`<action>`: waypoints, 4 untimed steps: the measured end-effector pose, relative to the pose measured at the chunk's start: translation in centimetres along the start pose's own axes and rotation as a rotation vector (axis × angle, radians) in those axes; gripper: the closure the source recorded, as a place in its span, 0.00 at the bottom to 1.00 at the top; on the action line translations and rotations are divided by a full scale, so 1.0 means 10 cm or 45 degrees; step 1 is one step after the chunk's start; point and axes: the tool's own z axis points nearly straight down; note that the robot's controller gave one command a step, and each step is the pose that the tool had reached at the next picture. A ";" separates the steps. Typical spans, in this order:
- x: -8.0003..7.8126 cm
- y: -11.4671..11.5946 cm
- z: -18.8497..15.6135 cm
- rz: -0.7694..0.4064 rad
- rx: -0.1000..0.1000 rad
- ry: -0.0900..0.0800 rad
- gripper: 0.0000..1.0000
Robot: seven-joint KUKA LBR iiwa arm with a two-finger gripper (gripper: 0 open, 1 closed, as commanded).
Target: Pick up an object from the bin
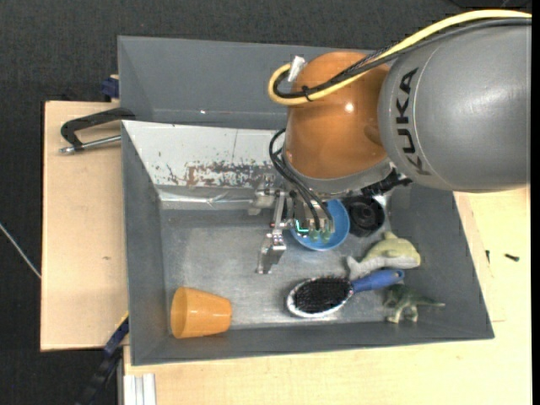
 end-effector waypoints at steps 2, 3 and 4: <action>0.36 -1.91 1.02 -0.176 -0.016 -0.013 0.00; 0.41 -2.09 1.04 -0.413 0.000 -0.008 0.00; 0.37 -1.76 1.33 -0.946 0.007 -0.009 0.00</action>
Offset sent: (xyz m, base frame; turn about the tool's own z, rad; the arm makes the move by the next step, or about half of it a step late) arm -0.0157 -0.1624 -0.1347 -0.2570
